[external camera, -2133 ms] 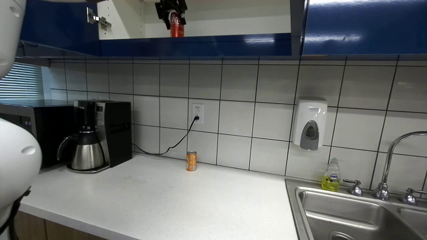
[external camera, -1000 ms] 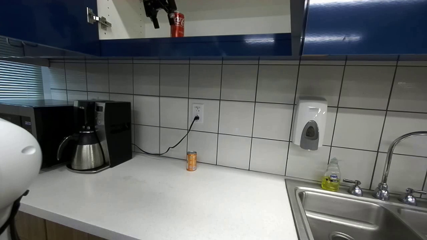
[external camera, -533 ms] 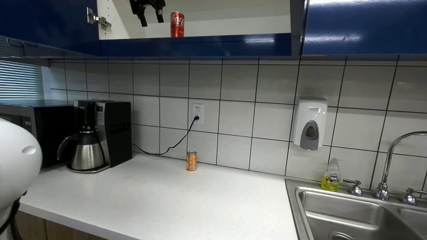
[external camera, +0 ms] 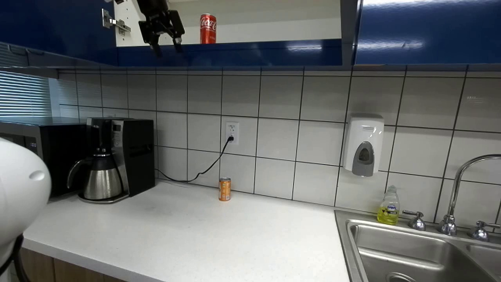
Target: Put the can inside the cupboard
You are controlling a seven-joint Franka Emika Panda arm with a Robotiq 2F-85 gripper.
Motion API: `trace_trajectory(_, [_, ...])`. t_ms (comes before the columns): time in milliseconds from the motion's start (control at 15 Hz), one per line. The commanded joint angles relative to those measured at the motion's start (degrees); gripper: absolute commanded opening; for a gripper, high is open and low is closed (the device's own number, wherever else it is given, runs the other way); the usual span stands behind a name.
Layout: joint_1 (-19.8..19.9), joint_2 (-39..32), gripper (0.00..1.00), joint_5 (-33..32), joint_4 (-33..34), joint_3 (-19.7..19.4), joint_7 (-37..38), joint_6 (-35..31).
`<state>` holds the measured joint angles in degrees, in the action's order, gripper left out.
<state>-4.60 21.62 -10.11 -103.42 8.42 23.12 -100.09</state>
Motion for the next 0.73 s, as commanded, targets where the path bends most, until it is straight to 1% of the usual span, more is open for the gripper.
trace_trajectory(0, [0.1, 6.0, 1.0, 1.2, -14.4, -0.1, -2.1, -8.2])
trace_trajectory(133, [0.1, 7.9, 1.0, 1.6, -21.7, -0.1, -2.3, -12.1])
trace_trajectory(400, [0.5, 9.1, 1.0, 1.6, -31.1, 0.3, -2.1, -16.4])
trace_trajectory(467, [1.1, 6.4, 1.0, 1.3, -26.6, 0.9, -1.2, -14.2])
trace_trajectory(533, [1.1, 6.7, 1.0, 1.3, -28.5, 0.9, -1.2, -15.1])
trace_trajectory(667, [1.1, 7.1, 1.0, 1.3, -30.1, 0.9, -1.3, -15.8])
